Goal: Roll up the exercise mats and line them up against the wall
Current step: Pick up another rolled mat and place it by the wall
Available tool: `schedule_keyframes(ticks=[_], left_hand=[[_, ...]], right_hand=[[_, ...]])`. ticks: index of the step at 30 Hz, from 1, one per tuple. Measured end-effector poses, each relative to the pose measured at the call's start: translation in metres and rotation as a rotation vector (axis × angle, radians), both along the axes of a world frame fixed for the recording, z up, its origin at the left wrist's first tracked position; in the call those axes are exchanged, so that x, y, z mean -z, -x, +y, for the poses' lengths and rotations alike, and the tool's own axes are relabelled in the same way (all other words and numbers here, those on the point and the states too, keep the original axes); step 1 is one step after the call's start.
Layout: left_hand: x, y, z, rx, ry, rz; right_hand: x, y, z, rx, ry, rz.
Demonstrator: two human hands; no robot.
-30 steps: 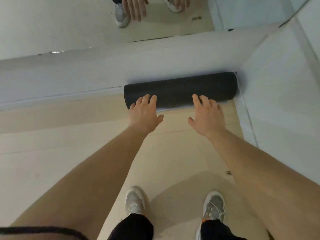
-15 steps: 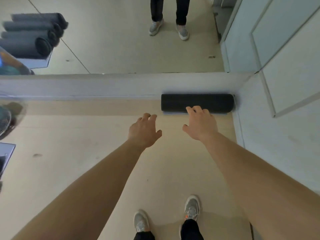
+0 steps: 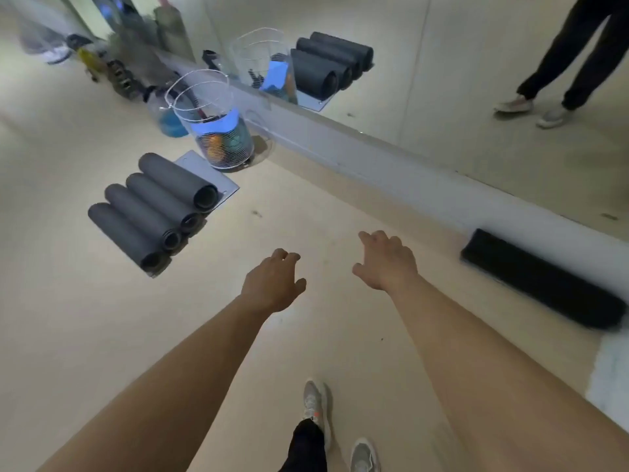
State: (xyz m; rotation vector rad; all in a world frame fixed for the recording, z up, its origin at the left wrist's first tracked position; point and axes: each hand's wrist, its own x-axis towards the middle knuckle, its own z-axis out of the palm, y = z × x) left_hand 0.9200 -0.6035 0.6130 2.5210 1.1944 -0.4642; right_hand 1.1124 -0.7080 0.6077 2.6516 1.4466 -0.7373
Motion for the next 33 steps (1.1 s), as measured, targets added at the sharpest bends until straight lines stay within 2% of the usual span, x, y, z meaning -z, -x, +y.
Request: schedule_keyframes(ticks=[5,10,17,24,33], left_hand=[[-0.038,0.197,0.026,-0.299,-0.009,-0.018],[-0.048,0.386,0.057,-0.557,-0.020,-0.069],[-0.041,0.605,0.123,-0.786,0.028,-0.026],[-0.013,0.720,0.237,-0.787,0.077,-0.015],[0.043,0.817,0.484,-0.653,0.153,0.046]], right_hand=[[-0.052,0.181,0.104,-0.331,-0.055,-0.007],[-0.075,0.372,0.188,-0.585,-0.100,-0.024],[-0.070,0.591,0.288,-0.733,-0.100,-0.001],[-0.025,0.700,0.402,-0.740,-0.030,0.016],[0.068,0.767,0.618,-0.553,0.094,0.102]])
